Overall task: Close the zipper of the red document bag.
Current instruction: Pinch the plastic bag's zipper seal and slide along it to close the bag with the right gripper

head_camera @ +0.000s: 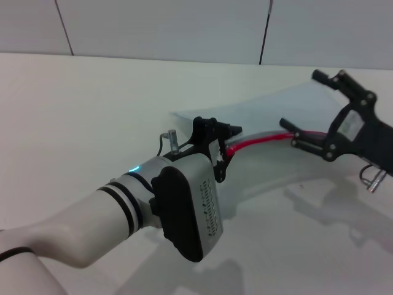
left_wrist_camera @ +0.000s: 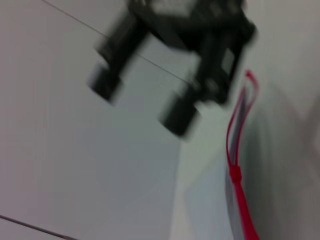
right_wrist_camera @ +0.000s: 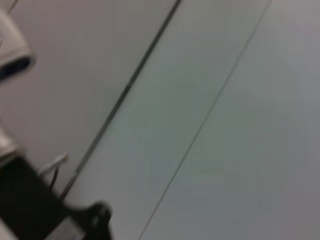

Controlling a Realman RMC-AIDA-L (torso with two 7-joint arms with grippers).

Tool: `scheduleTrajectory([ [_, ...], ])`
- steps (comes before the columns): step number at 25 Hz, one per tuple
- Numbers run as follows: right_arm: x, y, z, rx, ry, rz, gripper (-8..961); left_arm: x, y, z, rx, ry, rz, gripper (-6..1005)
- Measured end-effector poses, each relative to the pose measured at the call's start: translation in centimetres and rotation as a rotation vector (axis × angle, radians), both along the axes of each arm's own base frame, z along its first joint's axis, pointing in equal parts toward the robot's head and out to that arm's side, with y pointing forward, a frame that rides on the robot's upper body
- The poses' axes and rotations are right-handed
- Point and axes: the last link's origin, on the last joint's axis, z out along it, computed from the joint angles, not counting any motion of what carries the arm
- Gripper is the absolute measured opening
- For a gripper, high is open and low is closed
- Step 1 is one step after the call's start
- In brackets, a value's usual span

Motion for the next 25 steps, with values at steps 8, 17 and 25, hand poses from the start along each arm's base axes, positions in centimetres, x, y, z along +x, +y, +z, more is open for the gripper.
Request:
scheduleTrajectory([
  [8,-0.5,0.6,-1.7,-0.070,-0.130,0.045,879,0.1,-0.2,0.5,0.023,-0.023,-0.013,54],
  [17,-0.2,0.5,-1.6,-0.072,-0.165,0.053,869,0.0,-0.1,0.6,0.028,-0.023,-0.008,55],
  [25,-0.1,0.5,-1.9,-0.081,-0.189,0.057,759,0.0,-0.3,0.5,0.024,-0.022,-0.011,55],
])
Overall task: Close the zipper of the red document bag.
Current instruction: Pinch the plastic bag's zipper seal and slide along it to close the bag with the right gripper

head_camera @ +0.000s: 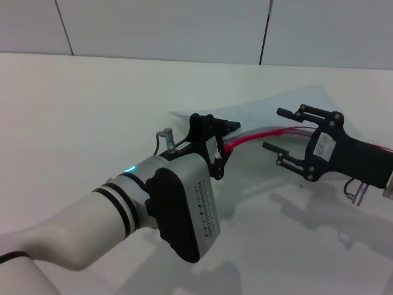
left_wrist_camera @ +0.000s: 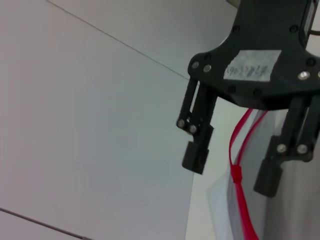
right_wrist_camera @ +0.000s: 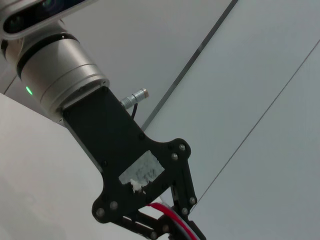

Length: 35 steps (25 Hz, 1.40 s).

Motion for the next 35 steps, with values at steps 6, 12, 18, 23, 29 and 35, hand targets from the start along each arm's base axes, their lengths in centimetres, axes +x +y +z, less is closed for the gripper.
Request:
scheduleTrajectory([
  [6,0.30,0.23,-0.20,0.008,-0.020,-0.021,459,0.03,-0.08,-0.09,-0.003,0.001,-0.002,55],
  [12,0.32,0.34,-0.40,0.004,-0.035,-0.022,216,0.07,-0.08,-0.14,-0.004,0.001,-0.003,55],
  [18,0.32,0.21,-0.40,0.001,-0.031,-0.019,202,0.02,-0.05,-0.21,-0.006,0.004,-0.002,55],
  [23,0.37,0.12,-0.42,-0.001,-0.031,-0.019,190,0.02,-0.03,-0.24,-0.008,0.006,-0.002,55],
  [29,0.29,0.09,-0.60,-0.011,-0.041,-0.011,155,0.00,-0.10,-0.26,-0.008,0.005,-0.002,54],
  [35,0.22,0.16,-0.72,-0.015,-0.050,-0.007,90,0.09,-0.15,-0.28,-0.009,0.003,-0.004,54],
])
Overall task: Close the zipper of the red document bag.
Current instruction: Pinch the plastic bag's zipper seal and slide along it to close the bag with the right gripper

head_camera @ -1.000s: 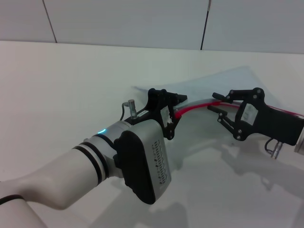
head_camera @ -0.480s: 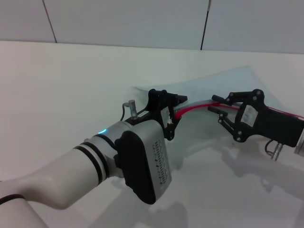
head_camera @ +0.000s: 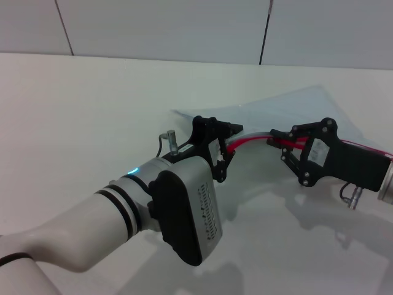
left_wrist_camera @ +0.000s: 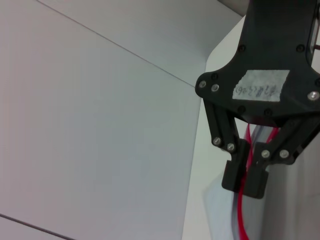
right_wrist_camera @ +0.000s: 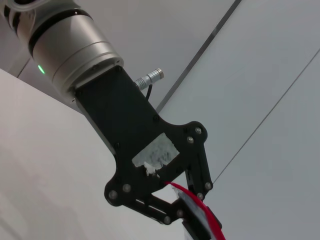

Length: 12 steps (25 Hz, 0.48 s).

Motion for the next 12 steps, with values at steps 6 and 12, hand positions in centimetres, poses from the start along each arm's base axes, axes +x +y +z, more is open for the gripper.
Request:
scheduleTrajectory([
  [6,0.18,0.16,-0.05,0.006,-0.011,-0.011,74,0.11,-0.21,-0.11,-0.004,-0.002,-0.006,54],
  [12,0.75,0.09,0.05,0.020,-0.014,-0.039,74,0.47,-0.64,-0.15,-0.007,-0.010,-0.021,54],
])
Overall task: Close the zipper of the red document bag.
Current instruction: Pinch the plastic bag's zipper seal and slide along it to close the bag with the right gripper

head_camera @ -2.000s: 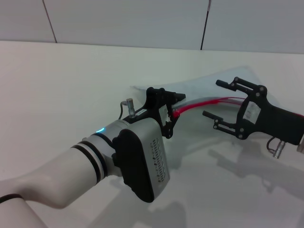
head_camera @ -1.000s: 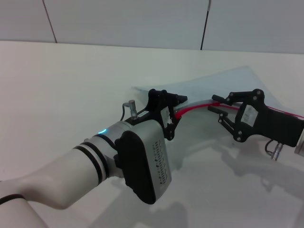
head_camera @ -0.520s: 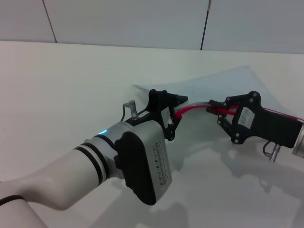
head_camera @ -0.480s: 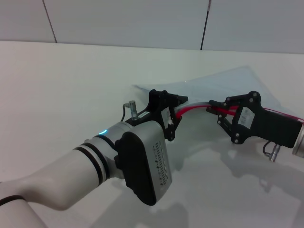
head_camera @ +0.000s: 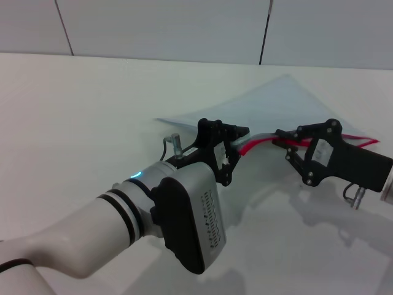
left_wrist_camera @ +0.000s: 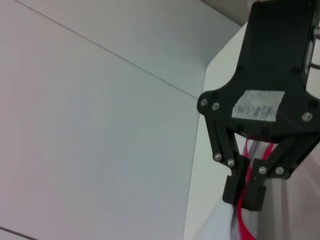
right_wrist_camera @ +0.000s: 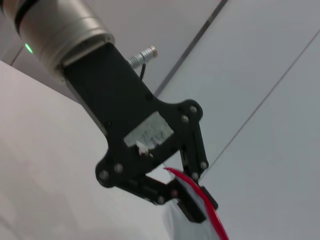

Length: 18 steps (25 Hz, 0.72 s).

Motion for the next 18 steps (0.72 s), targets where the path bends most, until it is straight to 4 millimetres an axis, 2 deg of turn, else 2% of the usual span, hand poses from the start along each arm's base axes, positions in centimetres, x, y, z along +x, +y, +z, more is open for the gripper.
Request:
scheduleTrajectory([
  [9,1.7,0.3,0.4,0.046,-0.036,-0.083,73,0.6,-1.1,0.1,0.006,-0.005,-0.035,55],
  [18,3.9,2.3,1.5,0.162,-0.093,-0.244,77,1.8,-3.2,-0.3,-0.045,-0.010,-0.106,55],
])
